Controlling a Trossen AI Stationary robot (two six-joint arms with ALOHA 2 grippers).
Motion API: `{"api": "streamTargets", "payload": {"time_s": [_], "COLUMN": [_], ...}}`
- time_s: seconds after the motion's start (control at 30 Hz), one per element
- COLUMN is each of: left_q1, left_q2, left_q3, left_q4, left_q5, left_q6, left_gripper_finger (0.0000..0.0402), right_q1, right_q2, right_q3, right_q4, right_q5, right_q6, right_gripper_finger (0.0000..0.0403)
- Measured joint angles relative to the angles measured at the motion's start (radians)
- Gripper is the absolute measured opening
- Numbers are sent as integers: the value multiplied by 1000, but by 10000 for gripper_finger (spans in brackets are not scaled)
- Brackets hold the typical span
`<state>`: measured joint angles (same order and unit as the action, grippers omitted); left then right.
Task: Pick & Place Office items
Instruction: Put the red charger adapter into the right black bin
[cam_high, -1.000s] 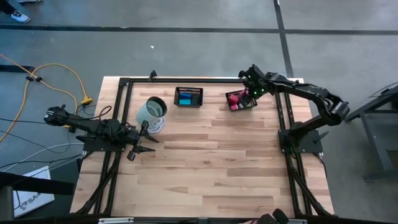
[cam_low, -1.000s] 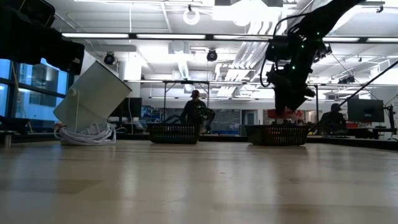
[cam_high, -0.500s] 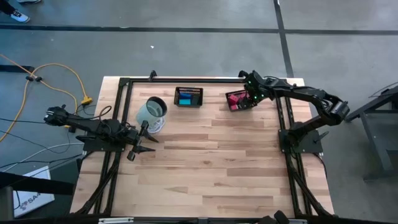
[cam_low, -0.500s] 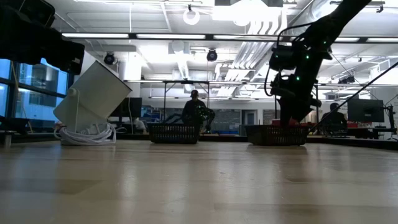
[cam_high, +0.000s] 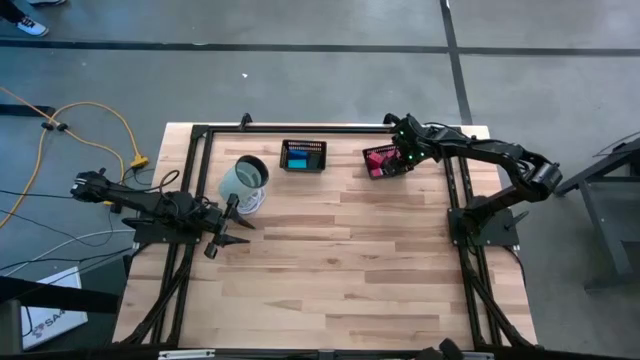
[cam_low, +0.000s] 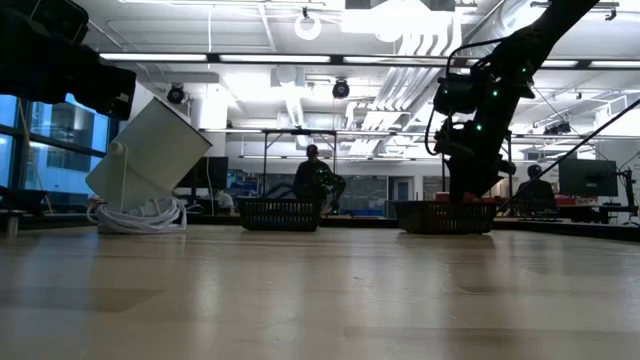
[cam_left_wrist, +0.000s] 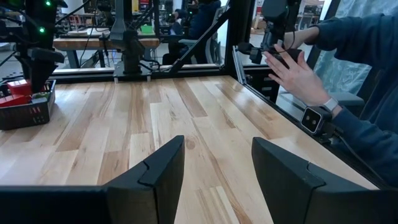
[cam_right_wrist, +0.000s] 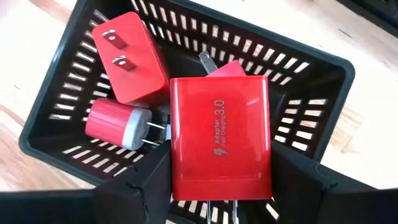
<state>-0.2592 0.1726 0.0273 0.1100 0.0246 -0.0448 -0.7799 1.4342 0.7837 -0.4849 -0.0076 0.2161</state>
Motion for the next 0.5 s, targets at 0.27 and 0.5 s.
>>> {"api": "streamTargets", "payload": {"time_s": [0.27,0.5], "left_q1": [0,0], "left_q2": [0,0], "left_q3": [0,0], "left_q4": [0,0], "left_q5": [0,0], "left_q6": [0,0], "left_gripper_finger": [180,180], "right_q1": [0,0], "right_q2": [1,33], "right_q3": [0,0], "right_q4": [-3,3], "right_q5": [-24,-27], "right_q6": [0,5], "right_gripper_finger": [215,216]}}
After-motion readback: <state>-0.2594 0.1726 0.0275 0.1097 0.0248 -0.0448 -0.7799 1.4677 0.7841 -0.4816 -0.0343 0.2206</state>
